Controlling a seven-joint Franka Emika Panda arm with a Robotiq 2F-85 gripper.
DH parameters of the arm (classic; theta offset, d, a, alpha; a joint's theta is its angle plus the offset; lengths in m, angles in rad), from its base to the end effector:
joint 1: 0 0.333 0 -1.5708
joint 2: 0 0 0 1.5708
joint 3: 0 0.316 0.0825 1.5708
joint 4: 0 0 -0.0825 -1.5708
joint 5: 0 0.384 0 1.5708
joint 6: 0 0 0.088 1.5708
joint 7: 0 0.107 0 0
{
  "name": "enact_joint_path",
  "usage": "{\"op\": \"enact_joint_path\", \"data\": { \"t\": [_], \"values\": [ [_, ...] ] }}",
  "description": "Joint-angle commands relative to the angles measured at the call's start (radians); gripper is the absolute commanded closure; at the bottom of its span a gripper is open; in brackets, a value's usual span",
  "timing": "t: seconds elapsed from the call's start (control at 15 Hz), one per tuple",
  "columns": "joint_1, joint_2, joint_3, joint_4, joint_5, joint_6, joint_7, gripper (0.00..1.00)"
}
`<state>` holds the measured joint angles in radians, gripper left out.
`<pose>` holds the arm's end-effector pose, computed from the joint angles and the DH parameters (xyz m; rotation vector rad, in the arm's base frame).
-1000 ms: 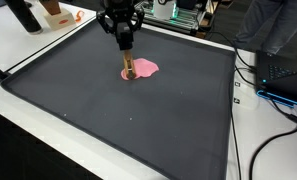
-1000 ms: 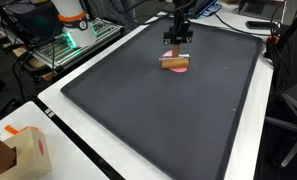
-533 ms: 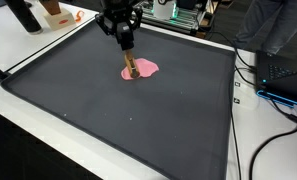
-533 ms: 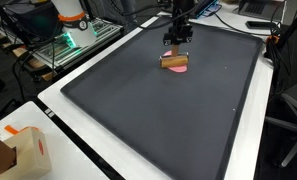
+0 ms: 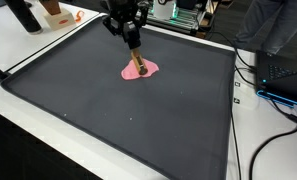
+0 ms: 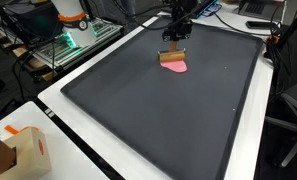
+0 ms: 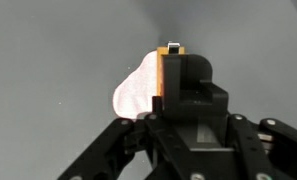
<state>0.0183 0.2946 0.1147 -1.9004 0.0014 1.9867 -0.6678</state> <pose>0.5896 0.0761 0.3321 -2.8007 -1.1819 0.2896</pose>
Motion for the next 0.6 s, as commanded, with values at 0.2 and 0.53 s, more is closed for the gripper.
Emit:
{"op": "enact_joint_path", "data": {
  "t": [0.2,0.53],
  "values": [
    [0.009,0.03,0.033,-0.022,0.082,-0.071,0.004,0.77],
    [0.028,-0.03,0.036,-0.033,0.048,-0.042,0.029,0.77]
  ]
}}
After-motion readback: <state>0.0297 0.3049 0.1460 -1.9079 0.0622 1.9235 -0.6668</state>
